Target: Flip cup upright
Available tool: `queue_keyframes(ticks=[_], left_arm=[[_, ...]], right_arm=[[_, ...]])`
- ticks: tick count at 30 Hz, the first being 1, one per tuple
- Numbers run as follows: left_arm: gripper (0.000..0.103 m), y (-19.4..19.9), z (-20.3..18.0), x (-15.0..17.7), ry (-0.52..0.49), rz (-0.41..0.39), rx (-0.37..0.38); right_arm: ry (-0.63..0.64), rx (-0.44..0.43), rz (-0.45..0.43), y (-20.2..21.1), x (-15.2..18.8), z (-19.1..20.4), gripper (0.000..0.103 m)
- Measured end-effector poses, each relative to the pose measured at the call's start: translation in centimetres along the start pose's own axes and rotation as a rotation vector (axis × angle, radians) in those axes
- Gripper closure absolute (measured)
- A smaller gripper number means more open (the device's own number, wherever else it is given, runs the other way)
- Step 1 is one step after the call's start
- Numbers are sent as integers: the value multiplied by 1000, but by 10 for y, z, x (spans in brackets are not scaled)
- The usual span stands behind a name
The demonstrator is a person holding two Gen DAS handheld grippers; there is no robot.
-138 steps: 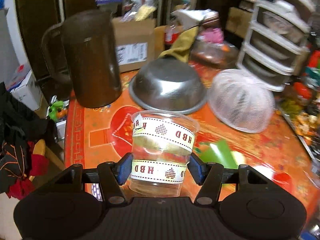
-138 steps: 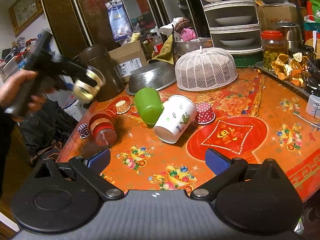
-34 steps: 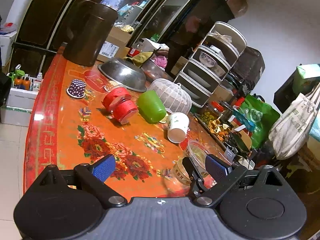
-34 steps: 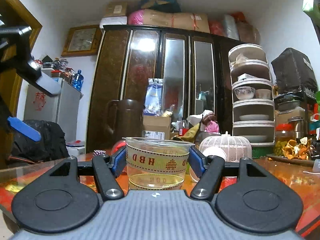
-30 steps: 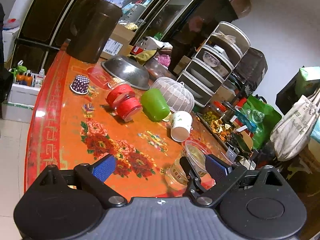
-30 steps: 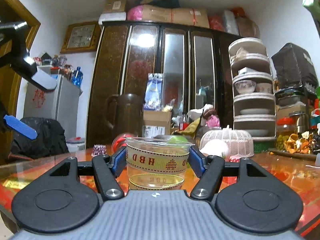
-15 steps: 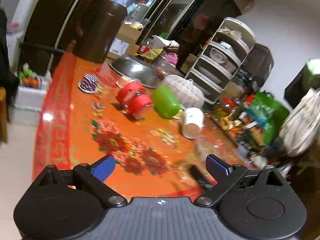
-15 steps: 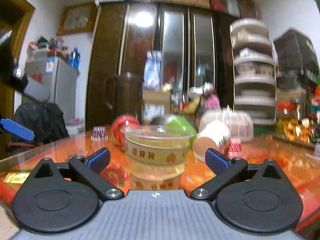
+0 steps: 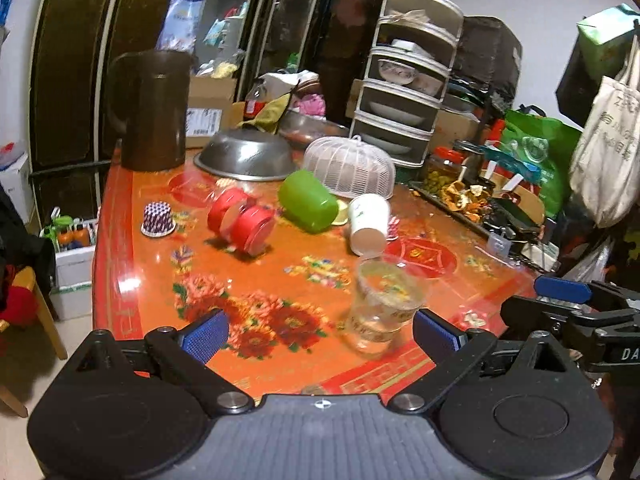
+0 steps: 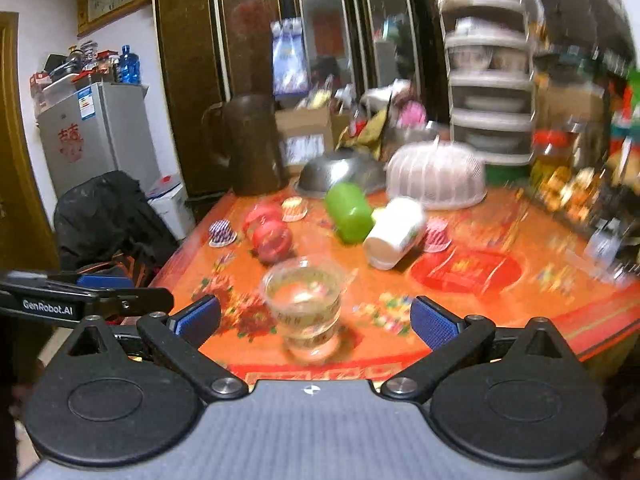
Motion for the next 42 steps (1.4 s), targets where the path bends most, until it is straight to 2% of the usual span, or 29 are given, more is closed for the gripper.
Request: queue_keyframes(ticks=[6,10,19,24,42], left_arm=[[3,22,-19,-17,-68,-12,-8],[3,28,-23,-23,-73,-9,-13],[3,19,-29,-22,-89,28,-16],[3,15,-27,-21,-88,44,-57],[3,7,-26,-14,-93,53,-97]], right_arm=[[-41,-3,38,0,-9,-7,1],[-38,-5,49,-7,-10,-5,1],[-28,-21,47,2,-9,-2,1],[-42,-32,48,0,-8,-5,1],[-64,-63,63,-1,-5,-7,1]])
Point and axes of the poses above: each gripper's, at about its wrist camera, not at the fingertips, and y roughly against the way its jaws point, z to its left, x to its underside, the point moved 5 cm from there along -y, roughly the way its jaws point, and after that the axes turned 8 degrees about z, right-handed, at the moved point
